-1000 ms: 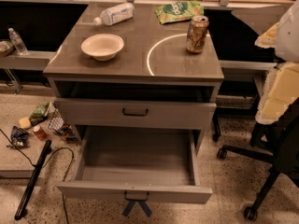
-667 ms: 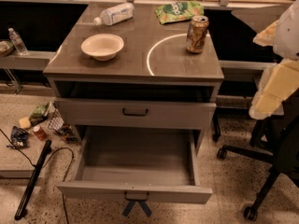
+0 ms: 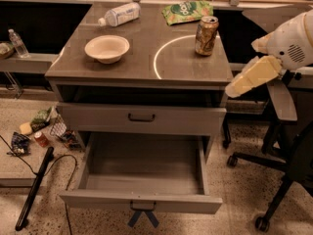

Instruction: Move orange can near paper bowl

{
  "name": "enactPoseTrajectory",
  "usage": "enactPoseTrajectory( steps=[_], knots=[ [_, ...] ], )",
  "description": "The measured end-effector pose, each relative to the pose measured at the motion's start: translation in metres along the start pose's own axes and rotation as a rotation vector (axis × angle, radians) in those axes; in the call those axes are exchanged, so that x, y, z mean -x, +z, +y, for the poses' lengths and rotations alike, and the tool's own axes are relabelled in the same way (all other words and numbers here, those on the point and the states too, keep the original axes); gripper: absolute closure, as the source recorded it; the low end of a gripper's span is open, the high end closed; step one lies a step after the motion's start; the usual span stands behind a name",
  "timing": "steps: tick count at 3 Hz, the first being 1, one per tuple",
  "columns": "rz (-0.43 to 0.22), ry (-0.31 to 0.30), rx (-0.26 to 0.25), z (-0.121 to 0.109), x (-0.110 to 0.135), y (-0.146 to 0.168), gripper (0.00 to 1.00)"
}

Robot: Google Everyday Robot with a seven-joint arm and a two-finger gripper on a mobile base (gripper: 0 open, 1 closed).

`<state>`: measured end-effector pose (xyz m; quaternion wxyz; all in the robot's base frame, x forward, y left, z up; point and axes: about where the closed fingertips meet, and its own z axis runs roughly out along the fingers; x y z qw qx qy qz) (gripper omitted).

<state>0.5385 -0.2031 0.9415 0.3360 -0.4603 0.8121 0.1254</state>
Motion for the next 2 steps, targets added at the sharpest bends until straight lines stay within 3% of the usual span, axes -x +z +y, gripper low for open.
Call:
enactPoseTrajectory(
  steps=[1, 2],
  knots=[
    [-0.135, 0.07, -0.071, -0.037, 0.015, 0.022, 0.0],
    [-0.18, 0.078, -0.128, -0.054, 0.024, 0.023, 0.0]
  ],
)
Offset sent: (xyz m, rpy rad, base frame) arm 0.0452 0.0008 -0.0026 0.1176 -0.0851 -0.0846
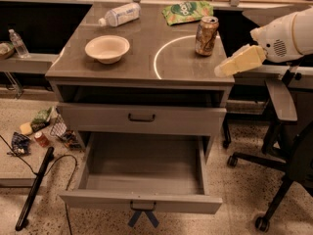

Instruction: Move orange can near paper bowl

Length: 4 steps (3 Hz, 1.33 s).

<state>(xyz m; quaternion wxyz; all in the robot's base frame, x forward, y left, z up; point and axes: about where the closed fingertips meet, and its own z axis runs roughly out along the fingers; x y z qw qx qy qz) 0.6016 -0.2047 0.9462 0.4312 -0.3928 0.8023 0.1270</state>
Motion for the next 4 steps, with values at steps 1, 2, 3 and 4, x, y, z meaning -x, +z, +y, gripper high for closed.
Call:
enactPoseTrajectory(
  steps=[1, 2, 3, 4],
  knots=[
    [0.0, 0.0, 0.0, 0.0, 0.0, 0.0, 0.0],
    [-0.031, 0.028, -0.005, -0.022, 0.009, 0.032, 0.0],
    [-0.062, 0.074, -0.02, -0.054, 0.017, 0.072, 0.0],
    [-0.081, 0.12, -0.058, -0.094, 0.009, 0.117, 0.0]
  ],
)
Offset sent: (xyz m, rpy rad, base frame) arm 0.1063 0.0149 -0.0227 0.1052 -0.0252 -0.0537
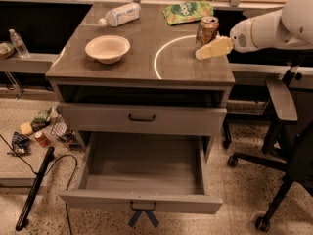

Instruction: Move orange can near paper bowl

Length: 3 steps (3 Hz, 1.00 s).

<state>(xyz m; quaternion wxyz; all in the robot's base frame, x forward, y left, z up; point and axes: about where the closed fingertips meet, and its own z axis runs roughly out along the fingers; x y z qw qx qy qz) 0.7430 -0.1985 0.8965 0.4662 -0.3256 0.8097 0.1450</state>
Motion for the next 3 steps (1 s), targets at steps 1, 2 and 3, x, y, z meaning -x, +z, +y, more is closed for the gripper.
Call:
enactPoseTrajectory(
  steps=[1, 2, 3],
  knots=[
    [-0.003, 0.036, -0.034, -0.029, -0.009, 0.032, 0.04],
    [-0.023, 0.048, -0.035, -0.044, -0.005, 0.057, 0.34],
    [-0.04, 0.046, -0.022, -0.044, 0.0, 0.07, 0.57]
  ],
)
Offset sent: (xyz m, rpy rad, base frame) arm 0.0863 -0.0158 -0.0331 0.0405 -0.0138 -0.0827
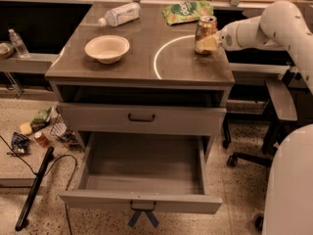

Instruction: Move orange can near paper bowl

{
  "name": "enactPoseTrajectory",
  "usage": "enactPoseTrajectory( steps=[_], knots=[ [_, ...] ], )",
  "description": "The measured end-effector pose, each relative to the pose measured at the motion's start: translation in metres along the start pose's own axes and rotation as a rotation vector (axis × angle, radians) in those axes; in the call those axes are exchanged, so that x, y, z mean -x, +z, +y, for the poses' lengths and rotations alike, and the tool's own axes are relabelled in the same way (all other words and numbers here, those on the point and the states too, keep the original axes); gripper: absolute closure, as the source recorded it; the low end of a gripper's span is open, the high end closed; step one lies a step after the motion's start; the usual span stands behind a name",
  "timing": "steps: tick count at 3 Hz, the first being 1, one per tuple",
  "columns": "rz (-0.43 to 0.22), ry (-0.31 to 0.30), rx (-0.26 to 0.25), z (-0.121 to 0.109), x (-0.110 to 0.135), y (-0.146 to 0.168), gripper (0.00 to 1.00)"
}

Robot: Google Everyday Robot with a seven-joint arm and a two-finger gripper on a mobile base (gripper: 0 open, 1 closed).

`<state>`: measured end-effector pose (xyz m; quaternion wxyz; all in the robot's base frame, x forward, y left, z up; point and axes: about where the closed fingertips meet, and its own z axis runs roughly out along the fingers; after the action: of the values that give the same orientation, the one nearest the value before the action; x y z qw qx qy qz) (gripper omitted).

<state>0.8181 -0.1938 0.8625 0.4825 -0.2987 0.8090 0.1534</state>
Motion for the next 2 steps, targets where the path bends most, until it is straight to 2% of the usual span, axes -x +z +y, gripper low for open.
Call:
enactPoseTrajectory(
  steps=[1, 2],
  knots=[
    [-0.034, -0.03, 0.059, 0.022, 0.017, 0.004, 0.81],
    [-0.071, -0.077, 0.164, 0.073, 0.043, 0.002, 1.0]
  ],
)
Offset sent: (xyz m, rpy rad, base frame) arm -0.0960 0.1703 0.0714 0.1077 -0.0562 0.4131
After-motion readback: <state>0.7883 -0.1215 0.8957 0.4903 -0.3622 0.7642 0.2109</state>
